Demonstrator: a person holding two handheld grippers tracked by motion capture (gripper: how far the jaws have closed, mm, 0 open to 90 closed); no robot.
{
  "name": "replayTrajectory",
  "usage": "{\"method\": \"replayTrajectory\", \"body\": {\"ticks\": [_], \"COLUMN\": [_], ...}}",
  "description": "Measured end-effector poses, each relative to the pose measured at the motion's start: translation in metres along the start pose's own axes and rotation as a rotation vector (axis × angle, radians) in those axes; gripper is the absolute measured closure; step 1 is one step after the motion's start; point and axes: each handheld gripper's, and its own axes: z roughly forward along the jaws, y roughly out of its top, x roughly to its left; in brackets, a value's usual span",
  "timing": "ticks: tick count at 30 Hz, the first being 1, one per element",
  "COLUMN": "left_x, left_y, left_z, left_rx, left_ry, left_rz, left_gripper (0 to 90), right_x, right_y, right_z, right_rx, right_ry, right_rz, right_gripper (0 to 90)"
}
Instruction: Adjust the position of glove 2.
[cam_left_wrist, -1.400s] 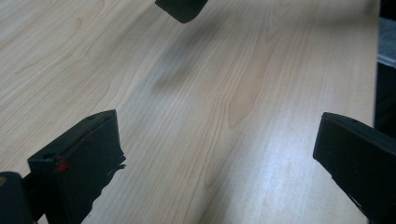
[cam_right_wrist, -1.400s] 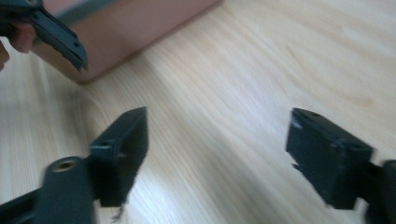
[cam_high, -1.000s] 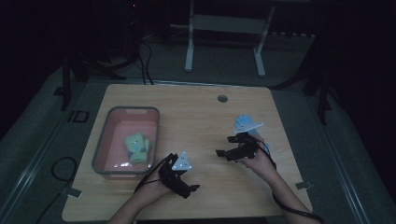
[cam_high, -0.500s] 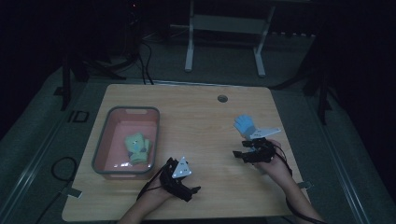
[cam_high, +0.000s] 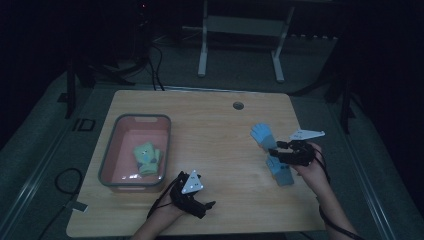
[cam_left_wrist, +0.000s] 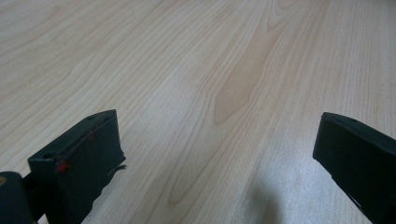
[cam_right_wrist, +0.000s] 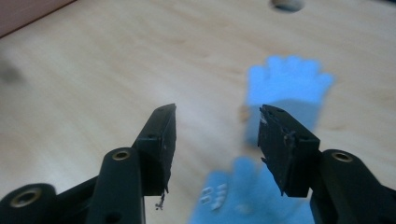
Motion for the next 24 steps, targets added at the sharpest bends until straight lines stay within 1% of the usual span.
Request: {"method": "replayTrajectory", "body": {"ticks": [2,6,8,10,12,14,16,18,20,21,22,24], "left_x": [0.0,-0.005,-0.005,-0.005,-0.006,-0.006,-0.006,-0.005,-0.005,-0.005,-0.005,-0.005], "left_y": [-0.001,-0.002,-0.002,-0.002,-0.002,-0.001,-0.001,-0.002,-0.002,-0.002,-0.002,-0.002], "left_z": [0.0,0.001,0.001,0.002,0.002,0.001,0.0,0.0,0.0,0.0,0.0,-0.001], "left_rx": [-0.001,0.002,-0.001,-0.001,-0.005,-0.009,-0.011,-0.013,-0.013,-0.012,-0.013,-0.015], "left_ry": [-0.009,-0.007,-0.004,-0.015,-0.009,-0.014,-0.012,-0.012,-0.017,-0.017,-0.017,-0.021], "left_rz": [-0.014,0.006,0.011,0.001,0.007,0.004,0.007,0.007,0.0,0.001,0.004,0.005], "left_gripper": [1.6,1.6,1.6,1.6,1.6,1.6,1.5,1.5,1.6,1.6,1.6,1.5], "right_x": [-0.009,-0.023,-0.027,-0.032,-0.036,-0.039,-0.043,-0.046,-0.049,-0.05,-0.051,-0.052], "right_y": [0.005,0.014,0.018,0.021,0.024,0.025,0.027,0.028,0.028,0.029,0.029,0.028], "right_z": [0.0,0.004,0.008,0.015,0.023,0.03,0.039,0.046,0.053,0.058,0.061,0.069], "right_rx": [-0.008,-0.018,-0.017,-0.017,-0.003,0.016,0.036,0.044,0.05,0.058,0.067,0.09], "right_ry": [-0.014,-0.039,-0.039,-0.033,-0.031,-0.03,-0.037,-0.048,-0.059,-0.068,-0.072,-0.094], "right_rz": [0.013,0.035,0.046,0.065,0.076,0.09,0.098,0.11,0.108,0.101,0.094,0.069], "right_gripper": [48.2,50.3,53.2,55.5,59.2,61.1,64.3,64.5,62.9,60.1,58.5,58.5]}}
